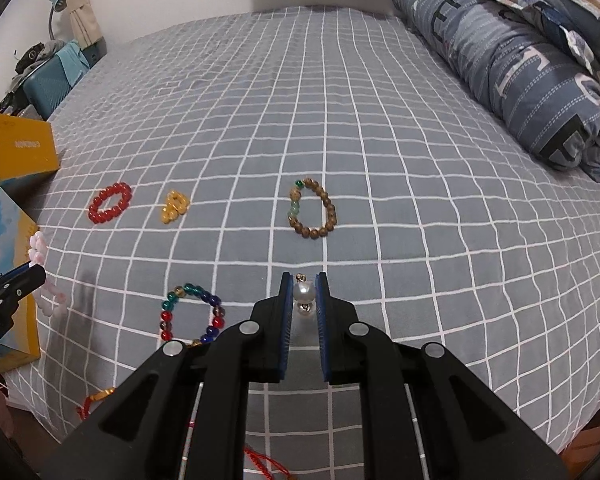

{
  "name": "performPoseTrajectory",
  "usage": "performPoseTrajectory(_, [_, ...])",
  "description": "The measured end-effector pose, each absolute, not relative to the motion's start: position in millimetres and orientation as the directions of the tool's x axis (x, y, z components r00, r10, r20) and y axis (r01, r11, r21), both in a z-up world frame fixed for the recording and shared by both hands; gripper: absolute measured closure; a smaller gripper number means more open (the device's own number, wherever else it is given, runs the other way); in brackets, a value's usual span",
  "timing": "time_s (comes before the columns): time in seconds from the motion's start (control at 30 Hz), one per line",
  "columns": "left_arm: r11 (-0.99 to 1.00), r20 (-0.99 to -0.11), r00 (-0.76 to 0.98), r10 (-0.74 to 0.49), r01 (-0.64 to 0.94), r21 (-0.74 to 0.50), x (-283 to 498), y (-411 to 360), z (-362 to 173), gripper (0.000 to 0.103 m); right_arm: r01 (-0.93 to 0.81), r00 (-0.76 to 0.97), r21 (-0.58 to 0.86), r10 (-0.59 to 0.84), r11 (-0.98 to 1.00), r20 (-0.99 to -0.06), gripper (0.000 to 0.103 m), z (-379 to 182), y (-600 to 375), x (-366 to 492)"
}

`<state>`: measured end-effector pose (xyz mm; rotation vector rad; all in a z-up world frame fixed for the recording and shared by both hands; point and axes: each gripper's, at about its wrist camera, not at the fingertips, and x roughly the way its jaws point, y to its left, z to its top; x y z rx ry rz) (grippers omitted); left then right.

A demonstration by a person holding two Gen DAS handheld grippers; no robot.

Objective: Organize jewelry
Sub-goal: 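Carry the pink bracelet and pearls with both tools into the white box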

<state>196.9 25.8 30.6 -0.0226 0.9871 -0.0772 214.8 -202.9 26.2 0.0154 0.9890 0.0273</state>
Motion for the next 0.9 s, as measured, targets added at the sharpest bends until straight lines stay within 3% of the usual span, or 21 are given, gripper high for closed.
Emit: performPoseTrajectory(0.9, [0.998,-0.770,0.636,0.050,-0.063,0.012,193,88,111,0.083,-0.162,0.630,0.022,0.121,0.987,-0.767,0.092,103,-101,230])
